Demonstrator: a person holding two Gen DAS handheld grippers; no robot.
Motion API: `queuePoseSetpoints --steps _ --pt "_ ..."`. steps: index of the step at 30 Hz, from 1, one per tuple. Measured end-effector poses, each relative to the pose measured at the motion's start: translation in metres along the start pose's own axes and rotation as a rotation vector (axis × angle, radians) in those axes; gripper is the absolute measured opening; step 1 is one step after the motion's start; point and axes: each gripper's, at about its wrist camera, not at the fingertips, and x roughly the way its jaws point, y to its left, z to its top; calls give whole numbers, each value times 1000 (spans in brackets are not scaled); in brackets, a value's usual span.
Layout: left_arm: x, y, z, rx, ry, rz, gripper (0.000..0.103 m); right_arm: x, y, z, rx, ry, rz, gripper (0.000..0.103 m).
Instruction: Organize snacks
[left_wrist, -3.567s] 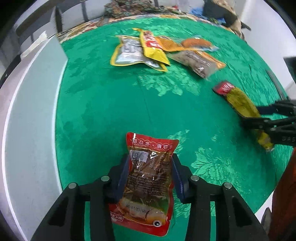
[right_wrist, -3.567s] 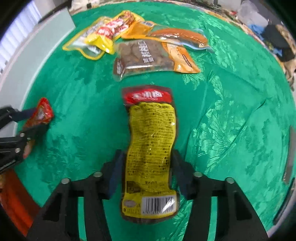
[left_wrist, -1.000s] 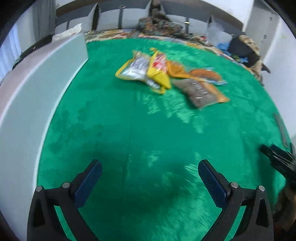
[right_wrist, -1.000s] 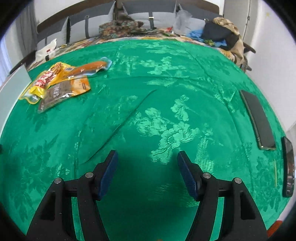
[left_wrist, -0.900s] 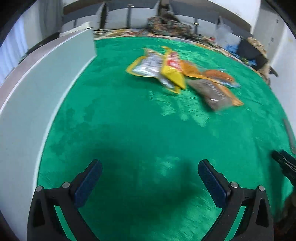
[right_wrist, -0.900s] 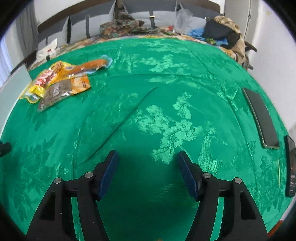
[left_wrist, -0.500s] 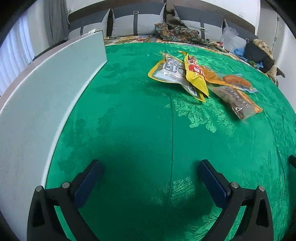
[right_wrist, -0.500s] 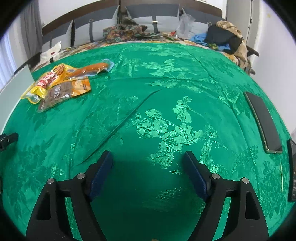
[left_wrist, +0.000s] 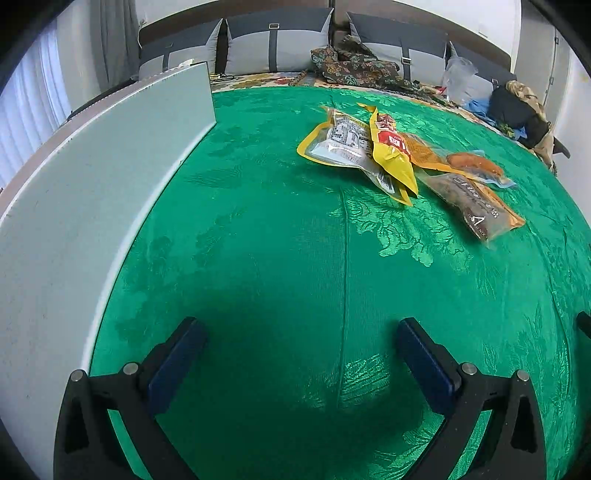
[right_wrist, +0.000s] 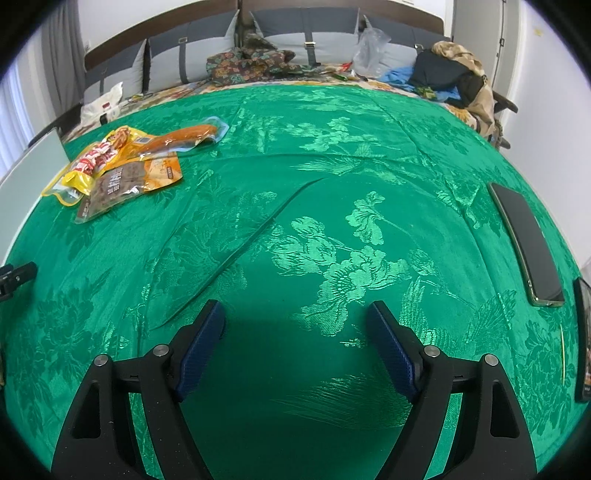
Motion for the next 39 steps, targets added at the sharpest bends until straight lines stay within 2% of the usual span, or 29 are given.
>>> queuePoseSetpoints --steps 35,38,39 --pt "-1 1 0 -1 1 4 103 0 0 0 0 0 0 84" --pt "0 2 3 18 36 -9 103 0 0 0 1 0 1 84" --pt "3 2 8 28 81 -16 103 0 0 0 1 0 1 84"
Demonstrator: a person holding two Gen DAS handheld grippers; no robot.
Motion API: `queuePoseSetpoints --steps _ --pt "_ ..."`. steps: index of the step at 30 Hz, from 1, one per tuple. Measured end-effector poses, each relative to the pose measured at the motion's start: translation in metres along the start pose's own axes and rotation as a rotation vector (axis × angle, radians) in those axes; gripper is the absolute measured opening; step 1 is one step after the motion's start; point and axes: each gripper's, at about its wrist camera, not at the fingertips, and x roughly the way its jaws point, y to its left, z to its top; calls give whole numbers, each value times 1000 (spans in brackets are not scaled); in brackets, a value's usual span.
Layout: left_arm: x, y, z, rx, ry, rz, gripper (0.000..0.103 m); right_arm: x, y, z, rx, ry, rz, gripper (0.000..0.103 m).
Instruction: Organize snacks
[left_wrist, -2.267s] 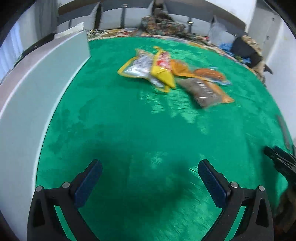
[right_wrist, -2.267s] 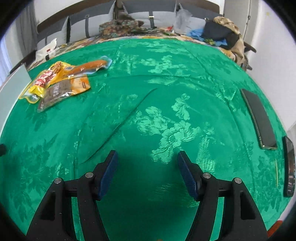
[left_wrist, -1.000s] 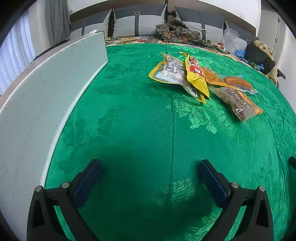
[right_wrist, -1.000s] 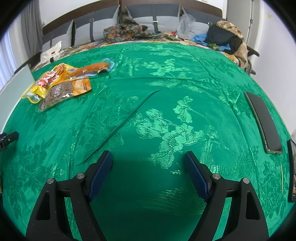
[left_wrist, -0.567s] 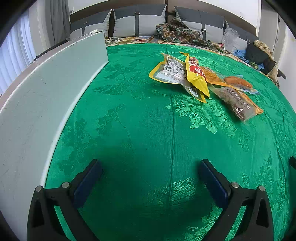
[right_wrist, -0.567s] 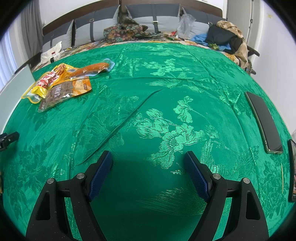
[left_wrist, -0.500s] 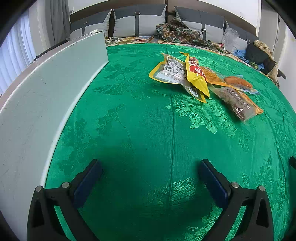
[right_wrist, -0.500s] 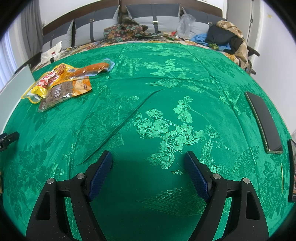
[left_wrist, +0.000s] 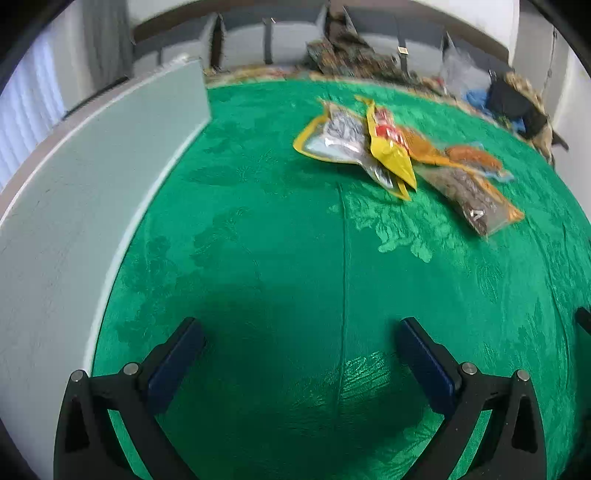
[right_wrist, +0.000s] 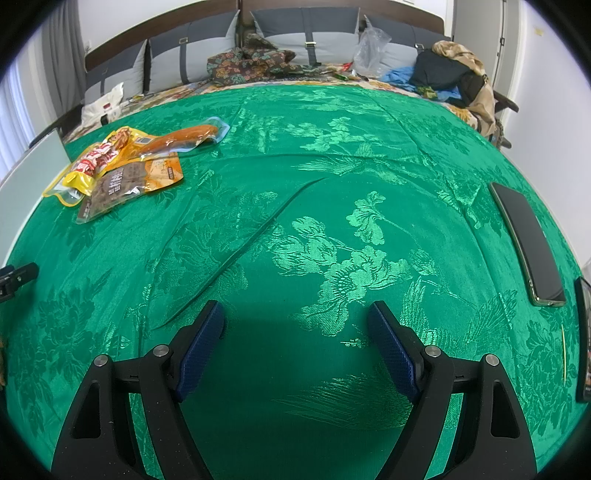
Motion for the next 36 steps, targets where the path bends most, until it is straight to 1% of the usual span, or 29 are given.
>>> queuePoseSetpoints --steps 1,2,3,4,5,7,10,12,14,15,16,17,19,21,22,23,24,25,26,27,28,31,33,36 --pt "2 1 6 2 38 -3 102 0 0 0 0 0 0 84" --pt "2 2 14 -3 59 -11 102 0 0 0 0 0 1 84" --pt "-2 4 24 -15 50 -33 101 0 0 0 0 0 0 84" --pt "-8 5 38 -31 24 -63 101 0 0 0 0 0 0 84" --pt "-13 4 50 -39 4 -77 101 0 0 0 0 0 0 84" --pt "-17 2 83 -49 -29 -62 101 0 0 0 0 0 0 84" --pt "-8 4 125 -90 -31 -13 101 0 0 0 0 0 0 84" --pt "14 6 149 -107 22 -11 101 0 0 0 0 0 0 84" --pt "39 -1 159 -69 88 -5 101 0 0 0 0 0 0 84" --pt "48 -7 162 -44 105 -1 101 0 0 0 0 0 0 84" --pt "54 -14 165 -16 105 1 101 0 0 0 0 1 0 84" --pt "54 -18 167 -9 85 -16 101 0 0 0 0 1 1 84" --pt "60 -29 169 5 85 -50 101 0 0 0 0 1 0 84" --pt "75 -41 172 23 132 -56 101 0 1 0 0 1 1 84" --pt "82 -49 174 43 154 -53 101 0 1 0 0 1 1 85" --pt "91 -60 173 84 178 -36 101 0 1 0 0 1 1 85" --pt "96 -67 170 126 181 4 102 0 2 0 0 1 1 85" --pt "92 -70 167 140 144 5 96 0 1 0 0 1 1 85" --pt "89 -70 167 137 119 11 91 0 2 0 0 1 1 85" --pt "87 -66 167 114 107 6 81 0 2 0 1 1 1 85" --pt "84 -62 165 91 98 -5 75 0 2 0 1 1 1 85" --pt "69 -48 157 36 78 -36 65 0 2 0 0 1 1 85" --pt "57 -36 144 -1 85 -59 63 0 2 0 1 1 1 85" --pt "40 -21 113 -38 110 -91 63 0 2 0 1 1 1 85"
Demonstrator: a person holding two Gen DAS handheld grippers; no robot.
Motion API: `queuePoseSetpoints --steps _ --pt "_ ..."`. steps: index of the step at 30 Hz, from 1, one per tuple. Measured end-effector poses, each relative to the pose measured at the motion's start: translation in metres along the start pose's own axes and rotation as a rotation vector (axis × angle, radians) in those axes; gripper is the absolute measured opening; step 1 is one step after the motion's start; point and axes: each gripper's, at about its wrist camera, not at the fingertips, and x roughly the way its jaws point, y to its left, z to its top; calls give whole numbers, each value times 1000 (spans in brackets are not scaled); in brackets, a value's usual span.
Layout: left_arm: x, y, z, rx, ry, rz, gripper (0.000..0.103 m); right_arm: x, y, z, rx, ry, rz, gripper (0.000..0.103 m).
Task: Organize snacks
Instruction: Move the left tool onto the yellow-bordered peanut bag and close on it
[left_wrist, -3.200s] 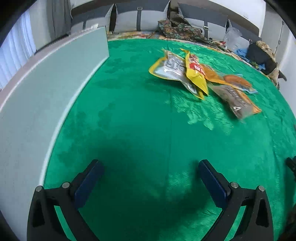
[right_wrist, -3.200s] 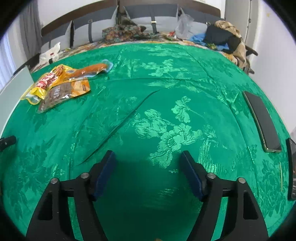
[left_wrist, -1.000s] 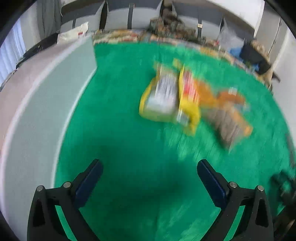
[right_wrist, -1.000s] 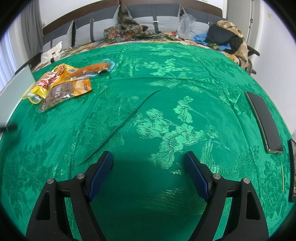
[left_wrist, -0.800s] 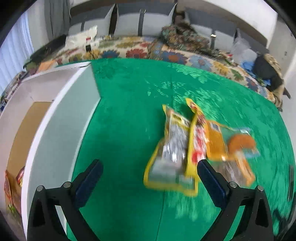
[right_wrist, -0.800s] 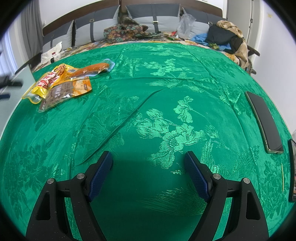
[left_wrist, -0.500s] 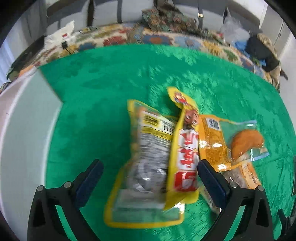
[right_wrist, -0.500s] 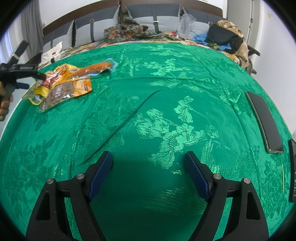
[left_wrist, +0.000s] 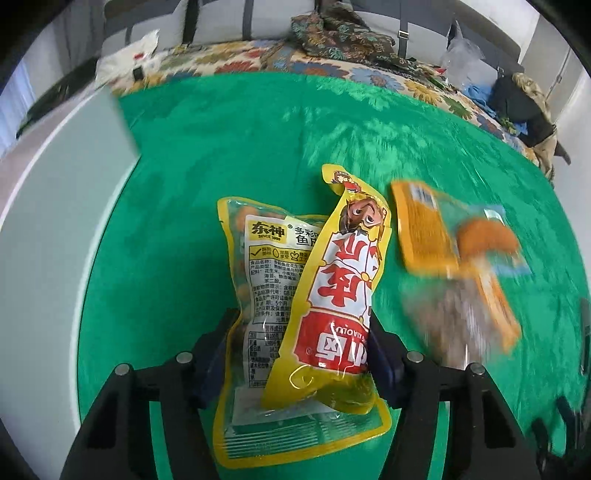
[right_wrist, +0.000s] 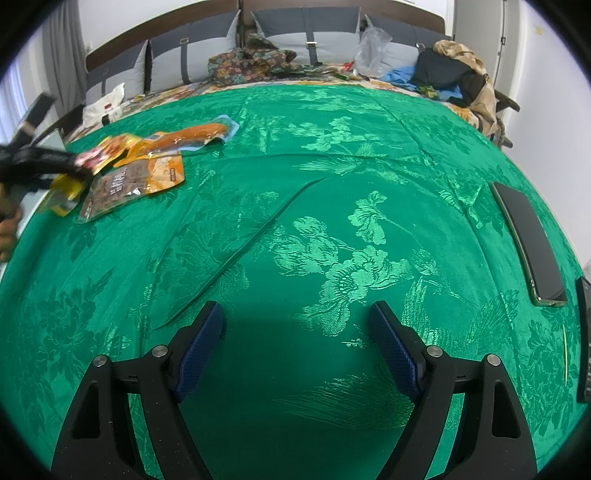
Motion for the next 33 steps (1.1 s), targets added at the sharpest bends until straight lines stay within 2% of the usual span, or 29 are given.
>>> queuePoseSetpoints --steps 5,8,10,12,13,16,20,33 --pt "-30 13 -66 -4 40 -67 63 0 0 0 0 0 0 85" --pt "-46 14 -99 23 20 -73 69 0 0 0 0 0 0 85" --pt "-47 12 -113 38 -12 -44 88 0 0 0 0 0 0 85" --pt "-40 10 -123 63 -36 9 99 0 0 0 1 0 0 85" --pt "-38 7 -129 96 -74 41 103 0 0 0 1 0 0 85" --pt "-39 8 -139 126 -156 58 103 0 0 0 1 0 0 85" --pt "-37 13 -139 108 -181 58 103 0 0 0 1 0 0 85" --pt "-36 13 -139 105 -188 60 103 0 0 0 1 0 1 85"
